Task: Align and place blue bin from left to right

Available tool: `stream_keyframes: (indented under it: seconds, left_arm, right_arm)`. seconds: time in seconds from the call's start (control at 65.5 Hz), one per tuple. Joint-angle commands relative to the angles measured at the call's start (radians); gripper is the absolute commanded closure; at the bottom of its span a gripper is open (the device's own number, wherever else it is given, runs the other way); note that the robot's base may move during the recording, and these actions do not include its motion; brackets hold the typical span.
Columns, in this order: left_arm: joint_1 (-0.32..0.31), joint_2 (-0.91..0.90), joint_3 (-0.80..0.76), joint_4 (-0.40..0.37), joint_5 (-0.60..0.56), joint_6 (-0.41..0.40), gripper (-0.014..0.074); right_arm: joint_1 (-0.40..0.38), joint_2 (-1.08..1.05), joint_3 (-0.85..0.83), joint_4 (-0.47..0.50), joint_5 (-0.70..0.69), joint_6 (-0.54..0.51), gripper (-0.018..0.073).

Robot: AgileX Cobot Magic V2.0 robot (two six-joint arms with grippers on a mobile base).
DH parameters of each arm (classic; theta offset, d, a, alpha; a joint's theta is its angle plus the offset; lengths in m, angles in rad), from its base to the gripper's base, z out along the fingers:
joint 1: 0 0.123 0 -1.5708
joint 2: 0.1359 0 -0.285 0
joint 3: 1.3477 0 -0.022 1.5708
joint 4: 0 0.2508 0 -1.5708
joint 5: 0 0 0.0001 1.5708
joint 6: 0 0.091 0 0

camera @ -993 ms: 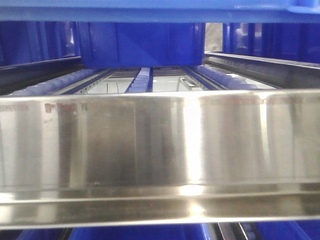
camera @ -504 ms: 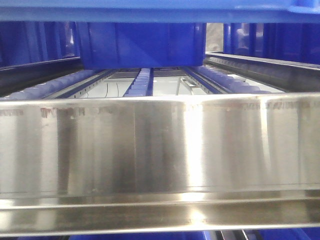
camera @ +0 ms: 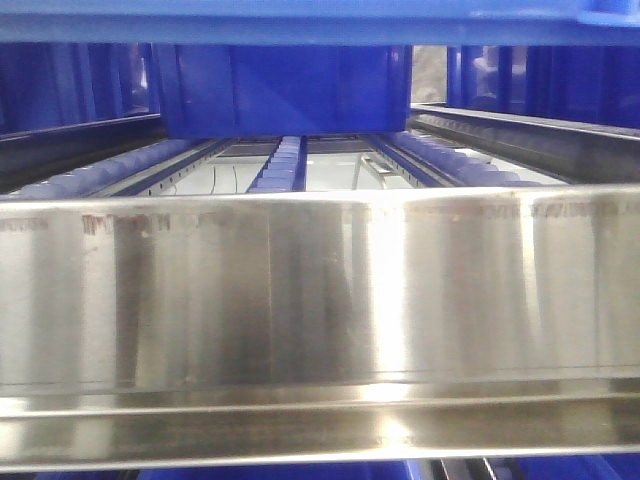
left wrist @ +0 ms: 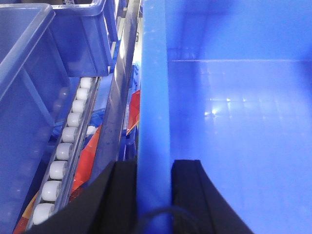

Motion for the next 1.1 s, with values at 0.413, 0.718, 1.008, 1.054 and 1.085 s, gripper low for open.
stream_keyframes:
  seconds: [0.413,0.718,1.008,1.054,1.085]
  left_arm:
    - [0.052,0.015,-0.008,-0.061,-0.124,0.046,0.0707]
    - [0.232,0.117,-0.008,-0.284,-0.279,0.104,0.0707]
    - [0.273,0.189,-0.005,-0.313,-0.288,0.12,0.0707]
    - [0.273,0.202,-0.005,-0.32,-0.285,0.12,0.0707]
    - [0.273,0.207,-0.003,-0.322,-0.285,0.12,0.0707]
  right_arm:
    - [-0.012,0.034,-0.041,0.007,-0.201,-0.001,0.0629]
    - [-0.106,0.131,-0.041,0.011,-0.197,-0.001,0.0629]
    - [-0.146,0.207,-0.039,0.049,-0.228,-0.001,0.0629]
    - [-0.146,0.223,-0.039,0.054,-0.228,-0.001,0.0629]
    - [-0.146,0.228,-0.039,0.056,-0.228,-0.001,0.0629]
